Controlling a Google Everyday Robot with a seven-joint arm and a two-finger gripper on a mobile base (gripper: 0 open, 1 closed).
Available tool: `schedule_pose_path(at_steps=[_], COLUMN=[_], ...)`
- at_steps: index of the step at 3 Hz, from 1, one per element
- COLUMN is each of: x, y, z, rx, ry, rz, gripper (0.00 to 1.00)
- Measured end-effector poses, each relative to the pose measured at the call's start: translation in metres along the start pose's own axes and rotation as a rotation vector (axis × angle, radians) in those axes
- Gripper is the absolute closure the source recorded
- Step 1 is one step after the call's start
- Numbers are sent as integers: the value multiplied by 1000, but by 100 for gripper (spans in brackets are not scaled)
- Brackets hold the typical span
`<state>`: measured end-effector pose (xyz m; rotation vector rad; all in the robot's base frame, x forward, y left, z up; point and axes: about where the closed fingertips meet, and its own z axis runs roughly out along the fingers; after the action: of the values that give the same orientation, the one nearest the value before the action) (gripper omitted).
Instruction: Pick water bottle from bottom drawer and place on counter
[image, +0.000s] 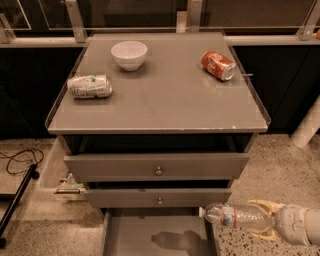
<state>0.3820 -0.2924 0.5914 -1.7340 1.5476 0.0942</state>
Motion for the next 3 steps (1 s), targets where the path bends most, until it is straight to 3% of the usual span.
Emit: schedule_pose_path(at_steps=[1, 2, 3], x=[0, -20, -66], y=[0, -23, -66], z=[-1, -23, -57], rx=[0, 20, 53], ry=[5, 80, 159], rz=[2, -65, -205], gripper=[100, 100, 100])
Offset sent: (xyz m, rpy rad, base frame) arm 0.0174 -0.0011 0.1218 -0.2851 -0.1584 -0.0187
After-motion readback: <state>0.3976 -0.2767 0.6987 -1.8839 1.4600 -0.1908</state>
